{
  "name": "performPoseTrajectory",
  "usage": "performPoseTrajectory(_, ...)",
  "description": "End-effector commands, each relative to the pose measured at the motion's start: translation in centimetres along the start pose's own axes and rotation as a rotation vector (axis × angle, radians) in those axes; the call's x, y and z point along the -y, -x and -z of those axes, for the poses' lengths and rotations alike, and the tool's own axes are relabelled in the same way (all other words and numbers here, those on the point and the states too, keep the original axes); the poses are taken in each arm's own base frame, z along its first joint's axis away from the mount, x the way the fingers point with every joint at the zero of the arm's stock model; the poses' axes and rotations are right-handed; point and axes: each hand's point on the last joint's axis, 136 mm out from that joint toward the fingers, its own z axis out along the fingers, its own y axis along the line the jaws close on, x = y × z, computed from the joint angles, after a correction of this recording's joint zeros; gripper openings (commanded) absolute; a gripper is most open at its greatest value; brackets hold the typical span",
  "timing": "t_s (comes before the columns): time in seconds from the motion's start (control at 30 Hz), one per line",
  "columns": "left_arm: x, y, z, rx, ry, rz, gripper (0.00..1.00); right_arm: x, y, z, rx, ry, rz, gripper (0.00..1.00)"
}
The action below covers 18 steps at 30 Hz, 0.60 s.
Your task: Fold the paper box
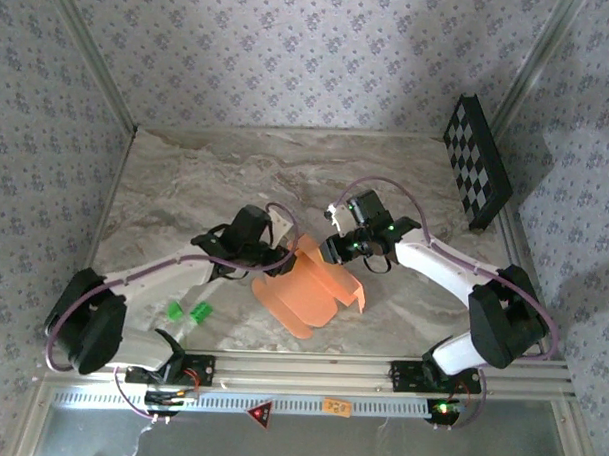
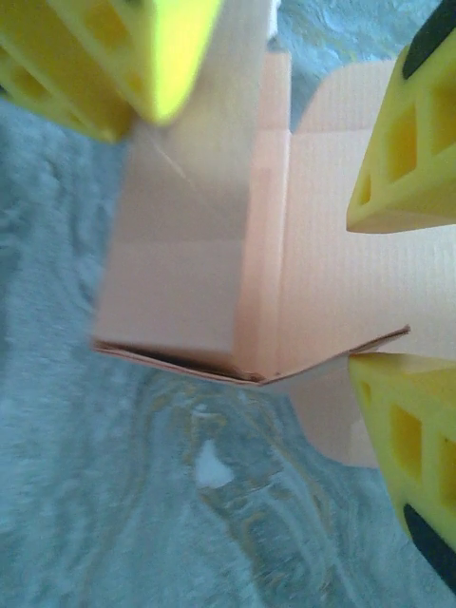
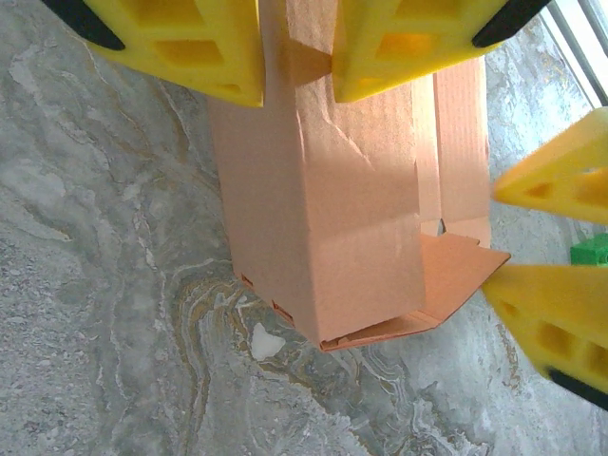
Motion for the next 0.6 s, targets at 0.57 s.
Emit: performPoseTrajectory(0.57, -0.3, 3.5, -2.4, -0.145, -0.093, 0.155, 0.47, 0.3, -1.4, -0.2, -0.048, -0.008, -0.019, 0.27)
